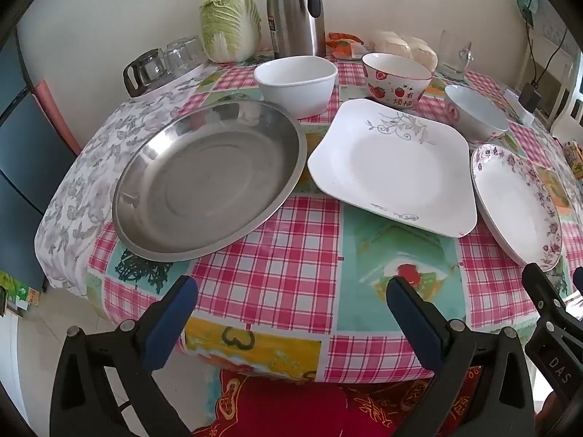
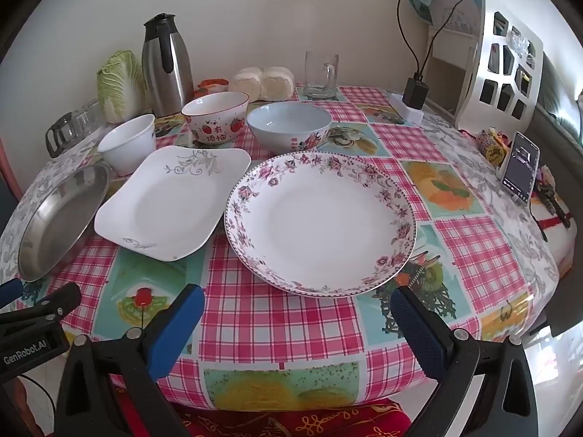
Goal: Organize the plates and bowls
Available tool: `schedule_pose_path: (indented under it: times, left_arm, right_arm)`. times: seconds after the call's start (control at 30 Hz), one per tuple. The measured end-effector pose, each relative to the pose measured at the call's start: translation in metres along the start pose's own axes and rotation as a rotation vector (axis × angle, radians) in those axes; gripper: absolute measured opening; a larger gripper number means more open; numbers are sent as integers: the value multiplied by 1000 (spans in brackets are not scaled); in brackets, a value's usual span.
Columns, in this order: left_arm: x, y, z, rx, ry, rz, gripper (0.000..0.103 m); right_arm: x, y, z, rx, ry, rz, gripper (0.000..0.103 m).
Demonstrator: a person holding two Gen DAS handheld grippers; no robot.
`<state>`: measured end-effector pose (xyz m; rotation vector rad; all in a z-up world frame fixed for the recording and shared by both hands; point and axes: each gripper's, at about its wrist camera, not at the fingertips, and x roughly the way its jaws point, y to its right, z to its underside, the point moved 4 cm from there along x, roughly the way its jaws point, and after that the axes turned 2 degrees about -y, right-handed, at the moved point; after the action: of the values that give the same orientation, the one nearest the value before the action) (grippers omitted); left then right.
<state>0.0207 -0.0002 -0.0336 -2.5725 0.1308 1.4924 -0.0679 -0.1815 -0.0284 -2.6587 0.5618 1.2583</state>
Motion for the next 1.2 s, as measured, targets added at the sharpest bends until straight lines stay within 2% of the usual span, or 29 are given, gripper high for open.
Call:
schedule_pose_path:
  times: [1.2]
  left_arm:
    - [-3, -3, 0, -3, -3, 1, 103]
  right_arm:
    - [2, 0, 2, 0, -2, 1, 103]
